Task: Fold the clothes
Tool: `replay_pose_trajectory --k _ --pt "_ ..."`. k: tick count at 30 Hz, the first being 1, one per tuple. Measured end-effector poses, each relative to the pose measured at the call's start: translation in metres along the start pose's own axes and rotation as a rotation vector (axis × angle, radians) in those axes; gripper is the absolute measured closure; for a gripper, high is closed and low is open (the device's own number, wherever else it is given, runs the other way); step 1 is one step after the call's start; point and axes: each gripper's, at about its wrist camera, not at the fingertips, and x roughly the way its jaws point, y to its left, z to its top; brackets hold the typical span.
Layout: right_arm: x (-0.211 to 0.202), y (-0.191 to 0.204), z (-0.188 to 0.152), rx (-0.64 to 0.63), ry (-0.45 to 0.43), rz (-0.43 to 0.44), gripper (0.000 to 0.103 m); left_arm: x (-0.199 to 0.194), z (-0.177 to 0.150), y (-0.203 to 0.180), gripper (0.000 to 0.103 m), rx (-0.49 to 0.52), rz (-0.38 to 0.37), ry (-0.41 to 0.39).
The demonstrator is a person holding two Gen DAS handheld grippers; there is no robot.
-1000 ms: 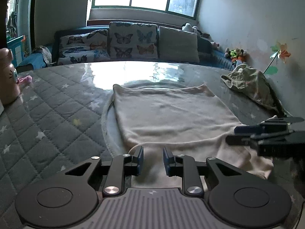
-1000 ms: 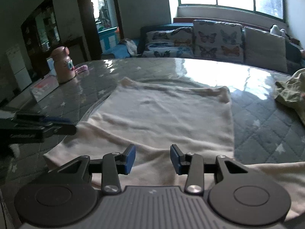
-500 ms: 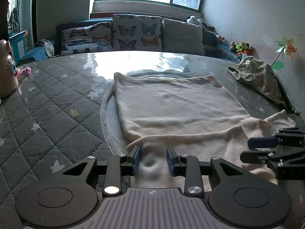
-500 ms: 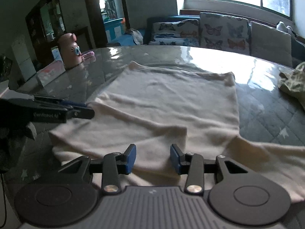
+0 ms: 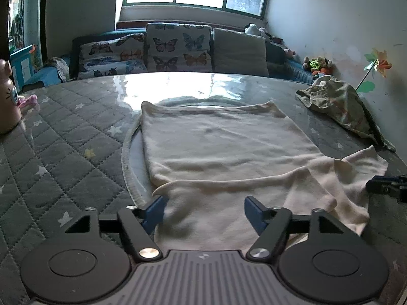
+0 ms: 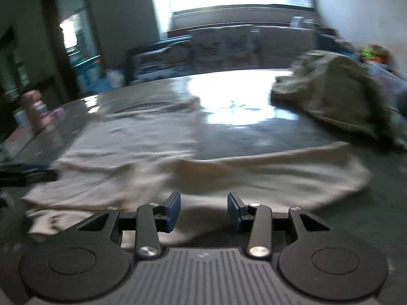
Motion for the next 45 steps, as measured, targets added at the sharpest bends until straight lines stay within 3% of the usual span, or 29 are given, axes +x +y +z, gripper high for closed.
replay_pose_trajectory --k 6,8,17,22,25,27,30,35,45 --pt "-0.005 -0.06 -0.001 0.103 -0.033 -0.182 0.062 -0.004 0.002 -0.005 0.004 0.007 0.014 -0.024" --pt "-0.005 -0.071 0.0 0.129 -0.04 -0.207 0.062 -0.006 0.002 -0.006 0.0 0.004 0.016 -0.035" --pt "-0.003 -0.125 0.001 0.248 -0.073 -0.317 0.062 -0.008 0.005 -0.005 0.0 -0.001 0.039 -0.036" --pt "0.007 -0.132 0.003 0.257 -0.063 -0.332 0.062 -0.006 0.003 -0.002 0.0 -0.011 0.058 -0.019" --pt "0.011 -0.131 0.001 0.257 -0.062 -0.337 0.067 -0.006 0.001 0.001 0.0 -0.023 0.062 -0.013" --pt "0.012 -0.13 0.001 0.25 -0.067 -0.345 0.084 -0.006 0.0 0.002 0.0 -0.026 0.068 -0.011" --pt "0.01 -0.133 0.001 0.27 -0.079 -0.335 0.096 -0.006 -0.001 0.005 0.0 -0.033 0.077 -0.005" --pt "-0.005 -0.124 0.007 0.272 -0.133 -0.303 0.098 -0.005 -0.004 0.01 0.0 -0.048 0.094 0.003" --pt "-0.047 -0.035 0.048 0.139 -0.243 -0.02 0.098 -0.013 -0.008 0.02 0.0 -0.074 0.111 -0.01"
